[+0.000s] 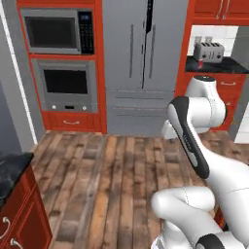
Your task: Four empty soda cans are scattered around the kitchen. Gather all the cans and cluster them next to the stove for recycling.
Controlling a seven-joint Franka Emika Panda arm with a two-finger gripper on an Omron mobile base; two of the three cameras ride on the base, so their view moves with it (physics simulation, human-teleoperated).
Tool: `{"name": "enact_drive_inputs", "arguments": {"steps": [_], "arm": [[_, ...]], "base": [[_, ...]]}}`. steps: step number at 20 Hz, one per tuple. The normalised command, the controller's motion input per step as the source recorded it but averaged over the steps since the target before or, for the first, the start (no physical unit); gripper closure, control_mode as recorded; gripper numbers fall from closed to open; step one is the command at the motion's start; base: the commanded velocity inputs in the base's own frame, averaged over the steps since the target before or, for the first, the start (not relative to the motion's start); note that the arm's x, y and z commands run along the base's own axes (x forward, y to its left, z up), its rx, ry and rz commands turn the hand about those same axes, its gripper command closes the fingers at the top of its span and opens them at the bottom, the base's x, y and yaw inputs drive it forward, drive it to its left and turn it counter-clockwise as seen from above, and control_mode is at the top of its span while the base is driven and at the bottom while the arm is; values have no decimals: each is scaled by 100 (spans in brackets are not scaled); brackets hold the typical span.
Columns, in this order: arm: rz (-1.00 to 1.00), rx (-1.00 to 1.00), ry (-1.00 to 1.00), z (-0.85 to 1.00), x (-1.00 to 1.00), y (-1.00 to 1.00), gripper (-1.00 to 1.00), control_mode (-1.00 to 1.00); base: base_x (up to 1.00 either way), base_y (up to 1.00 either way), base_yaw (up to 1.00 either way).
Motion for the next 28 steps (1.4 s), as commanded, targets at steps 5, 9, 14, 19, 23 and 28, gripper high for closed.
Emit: {"name": "enact_drive_inputs", "arguments": {"steps": [5,9,14,19,23,28], "arm": [[0,0,0,0,0,0,-100,100],[0,0,0,0,0,0,-100,100],[0,0,0,0,0,0,-100,100],[0,0,0,0,0,0,-100,100],[0,0,0,0,0,0,-100,100],[0,0,0,0,0,0,-100,100]], "base": [[26,-48,-70],[40,32,-38],[57,97,-8],[85,57,0],[100,-21,0],[100,-39,0]]}}
